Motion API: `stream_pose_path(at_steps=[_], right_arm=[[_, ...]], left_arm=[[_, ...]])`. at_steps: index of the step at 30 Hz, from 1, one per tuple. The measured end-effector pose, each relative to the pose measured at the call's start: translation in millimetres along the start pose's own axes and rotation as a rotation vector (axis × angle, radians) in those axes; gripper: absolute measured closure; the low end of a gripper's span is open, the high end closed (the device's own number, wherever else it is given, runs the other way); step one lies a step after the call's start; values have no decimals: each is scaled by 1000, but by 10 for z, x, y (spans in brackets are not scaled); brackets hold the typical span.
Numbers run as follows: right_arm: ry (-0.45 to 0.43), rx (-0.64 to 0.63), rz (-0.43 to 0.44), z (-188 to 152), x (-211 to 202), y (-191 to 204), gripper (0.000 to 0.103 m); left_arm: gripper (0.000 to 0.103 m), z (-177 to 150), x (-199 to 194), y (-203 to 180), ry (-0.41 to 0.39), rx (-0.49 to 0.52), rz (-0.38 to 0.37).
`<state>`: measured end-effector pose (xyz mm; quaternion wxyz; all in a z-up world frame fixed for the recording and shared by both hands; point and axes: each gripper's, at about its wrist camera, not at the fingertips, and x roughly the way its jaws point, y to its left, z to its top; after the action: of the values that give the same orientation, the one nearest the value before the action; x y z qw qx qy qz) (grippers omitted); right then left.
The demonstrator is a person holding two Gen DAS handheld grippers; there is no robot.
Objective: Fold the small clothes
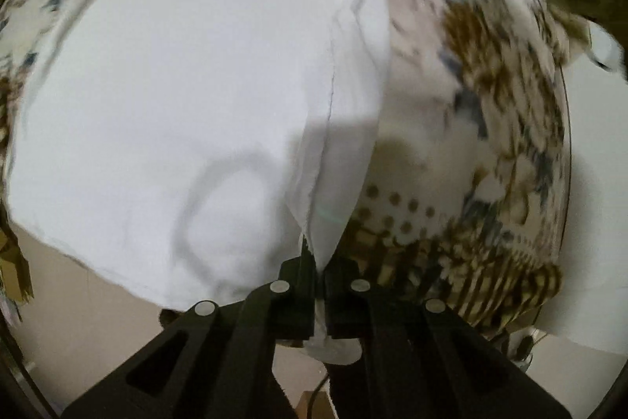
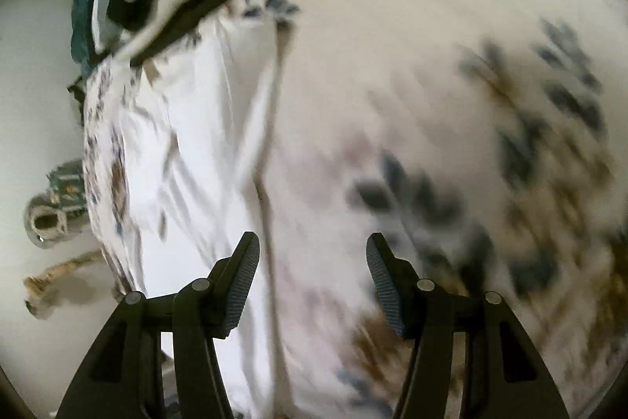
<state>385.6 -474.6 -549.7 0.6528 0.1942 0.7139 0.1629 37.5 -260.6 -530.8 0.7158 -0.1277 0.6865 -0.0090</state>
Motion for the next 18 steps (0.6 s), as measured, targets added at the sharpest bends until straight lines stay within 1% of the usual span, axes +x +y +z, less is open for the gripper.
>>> stream_pose_path(at_steps=[1, 3, 5, 6, 7, 8, 9, 10, 14, 17, 18], right_arm=[[-1, 7, 12, 181, 101, 68, 44], [-8, 24, 24, 395, 232, 152, 44], [23, 60, 50, 600, 436, 236, 44], [21, 72, 42, 639, 479, 255, 48], [10, 75, 33, 681, 522, 302, 56], [7, 58, 20, 712, 549, 375, 84], [-6, 45, -31, 727, 538, 480, 95], [-16, 41, -40, 718, 524, 542, 95], [-60, -8, -81, 674, 280, 1035, 97], [-78, -54, -87, 691, 99, 1495, 97], [-83, -71, -93, 713, 75, 1734, 97]], left_arm=[[102, 12, -73, 68, -13, -15, -1], [102, -1, -223, 208, -43, -35, 1], [102, -8, -311, 372, -57, -59, -12], [102, 2, -357, 444, -66, -78, -20], [102, 22, -397, 497, -70, -90, -27], [102, 11, -443, 565, -75, -102, -34], [102, 20, -494, 654, -83, -119, -42], [102, 24, -534, 720, -89, -132, -51], [102, 79, -776, 1134, -115, -200, -88], [102, 131, -956, 1532, -132, -260, -117], [102, 152, -996, 1648, -137, -276, -119]])
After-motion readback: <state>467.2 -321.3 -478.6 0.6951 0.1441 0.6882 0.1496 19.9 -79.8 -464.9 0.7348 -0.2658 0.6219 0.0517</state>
